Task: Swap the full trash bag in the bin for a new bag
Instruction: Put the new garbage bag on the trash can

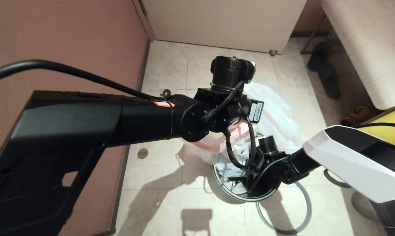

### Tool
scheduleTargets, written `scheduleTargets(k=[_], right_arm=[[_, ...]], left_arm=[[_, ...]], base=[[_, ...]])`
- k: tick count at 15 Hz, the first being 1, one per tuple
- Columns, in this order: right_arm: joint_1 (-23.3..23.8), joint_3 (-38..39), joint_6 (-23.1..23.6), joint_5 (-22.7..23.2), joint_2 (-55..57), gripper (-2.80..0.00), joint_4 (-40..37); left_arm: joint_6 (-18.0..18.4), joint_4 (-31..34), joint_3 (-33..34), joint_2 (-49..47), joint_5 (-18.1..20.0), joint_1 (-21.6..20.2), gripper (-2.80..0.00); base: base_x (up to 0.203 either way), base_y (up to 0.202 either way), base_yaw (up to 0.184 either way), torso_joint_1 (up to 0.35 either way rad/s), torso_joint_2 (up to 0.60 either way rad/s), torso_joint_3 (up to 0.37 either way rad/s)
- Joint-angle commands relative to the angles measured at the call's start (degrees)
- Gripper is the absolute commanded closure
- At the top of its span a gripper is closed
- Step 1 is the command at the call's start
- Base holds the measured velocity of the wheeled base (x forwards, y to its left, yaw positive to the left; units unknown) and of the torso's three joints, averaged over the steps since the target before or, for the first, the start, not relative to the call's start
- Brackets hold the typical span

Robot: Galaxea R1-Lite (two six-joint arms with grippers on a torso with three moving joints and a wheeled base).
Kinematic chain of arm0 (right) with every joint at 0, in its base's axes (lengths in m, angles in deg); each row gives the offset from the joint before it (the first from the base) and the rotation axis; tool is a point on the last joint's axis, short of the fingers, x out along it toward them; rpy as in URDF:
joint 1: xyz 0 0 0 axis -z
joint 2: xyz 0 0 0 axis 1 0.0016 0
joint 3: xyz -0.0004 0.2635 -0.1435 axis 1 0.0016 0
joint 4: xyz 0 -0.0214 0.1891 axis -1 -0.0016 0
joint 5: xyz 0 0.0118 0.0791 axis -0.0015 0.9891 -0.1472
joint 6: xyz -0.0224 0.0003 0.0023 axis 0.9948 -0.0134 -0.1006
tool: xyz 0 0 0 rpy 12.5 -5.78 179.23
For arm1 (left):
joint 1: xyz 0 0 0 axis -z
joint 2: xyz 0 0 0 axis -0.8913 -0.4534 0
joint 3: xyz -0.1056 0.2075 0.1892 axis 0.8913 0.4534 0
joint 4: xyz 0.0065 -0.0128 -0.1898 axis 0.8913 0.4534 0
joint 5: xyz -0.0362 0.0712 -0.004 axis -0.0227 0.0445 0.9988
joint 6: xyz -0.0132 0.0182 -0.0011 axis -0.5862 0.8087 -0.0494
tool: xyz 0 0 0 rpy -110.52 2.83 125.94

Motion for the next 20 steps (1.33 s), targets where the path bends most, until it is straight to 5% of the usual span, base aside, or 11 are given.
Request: scheduleTargets(k=[1, 3, 6, 10, 13, 18, 20], right_arm=[[0.87, -0.82, -0.21, -0.46, 1.09, 0.00, -0.10], [1.15, 2.72, -4.86, -0.69, -5.42, 0.00, -0.86], [2.93, 9.57, -11.33, 0.41, -16.24, 0.00, -5.56], [5.85, -0.01, -12.18, 5.84, -9.17, 0.00, -16.71], [6.06, 6.76, -13.21, 7.08, -10.47, 0.00, -19.94], [7.64, 35.46, -16.16, 10.48, -41.19, 0.00, -14.04], [7.89, 41.70, -18.63, 12.38, -49.16, 0.00, -12.90]], left_arm=[[-1.46, 0.38, 1.31, 0.27, 0.38, 1.53, 0.00], [-2.13, 4.25, 3.17, 2.93, 1.05, 2.62, 0.00], [-2.27, 6.15, 2.22, 1.34, 7.74, -0.52, 0.00], [2.38, 4.04, -3.39, -12.21, 18.85, -9.99, 0.00], [-1.71, 0.27, 4.98, -7.74, 13.31, -5.53, 0.00], [-7.32, -5.59, 18.38, 7.10, 1.82, 6.77, 0.00], [-9.17, -6.54, 23.19, 10.07, 0.38, 10.68, 0.00]], base=[[0.000, 0.000, 0.000, 0.000, 0.00, 0.000], [0.000, 0.000, 0.000, 0.000, 0.00, 0.000], [0.000, 0.000, 0.000, 0.000, 0.00, 0.000], [0.000, 0.000, 0.000, 0.000, 0.00, 0.000], [0.000, 0.000, 0.000, 0.000, 0.00, 0.000], [0.000, 0.000, 0.000, 0.000, 0.00, 0.000], [0.000, 0.000, 0.000, 0.000, 0.00, 0.000]])
